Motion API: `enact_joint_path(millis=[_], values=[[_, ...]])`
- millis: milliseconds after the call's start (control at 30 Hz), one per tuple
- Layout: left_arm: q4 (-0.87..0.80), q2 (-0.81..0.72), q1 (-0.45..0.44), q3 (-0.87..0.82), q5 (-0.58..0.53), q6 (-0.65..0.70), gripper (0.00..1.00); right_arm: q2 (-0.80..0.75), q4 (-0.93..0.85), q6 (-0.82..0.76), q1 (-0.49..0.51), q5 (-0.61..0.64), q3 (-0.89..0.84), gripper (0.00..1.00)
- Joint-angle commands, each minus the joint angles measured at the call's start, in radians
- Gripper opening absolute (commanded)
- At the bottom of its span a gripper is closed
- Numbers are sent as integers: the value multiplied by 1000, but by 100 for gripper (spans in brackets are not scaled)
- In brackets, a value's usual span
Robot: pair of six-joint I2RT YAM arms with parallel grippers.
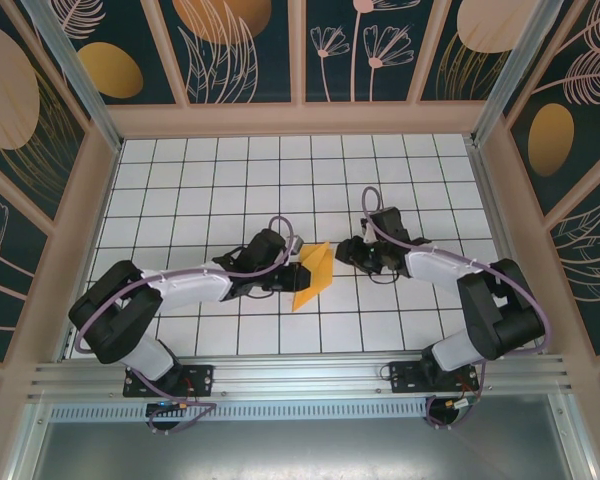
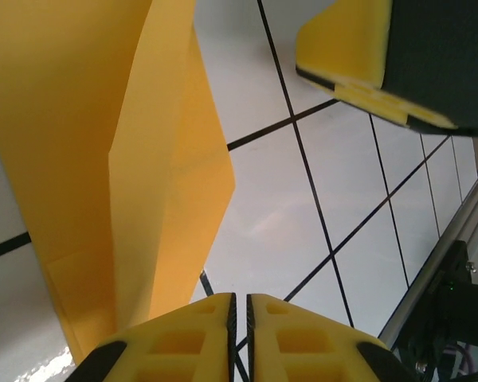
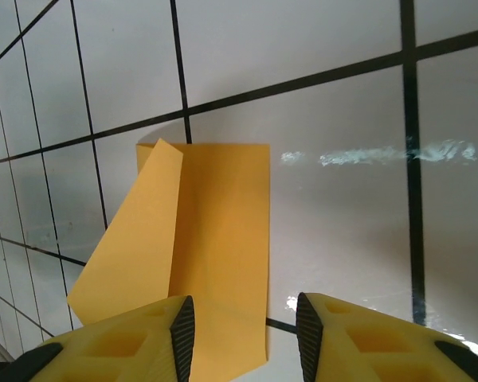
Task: Fold a paper plane with a square sheet of paper (pick it up from the middle)
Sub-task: Turn over the paper at the center of the table.
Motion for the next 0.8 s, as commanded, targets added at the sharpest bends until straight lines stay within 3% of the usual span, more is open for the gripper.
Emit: enact_joint_path(millis=[0,300,767], values=[[-73,43,-3,39,-64,43,11,-26,24,35,28,-2,-17,43],[-125,98,-2,63,-134,95,5,-5,87,102,84,-15,-57,46],[-72,138,1,14,-96,93,5,21,115,175,127,2,-88,46]])
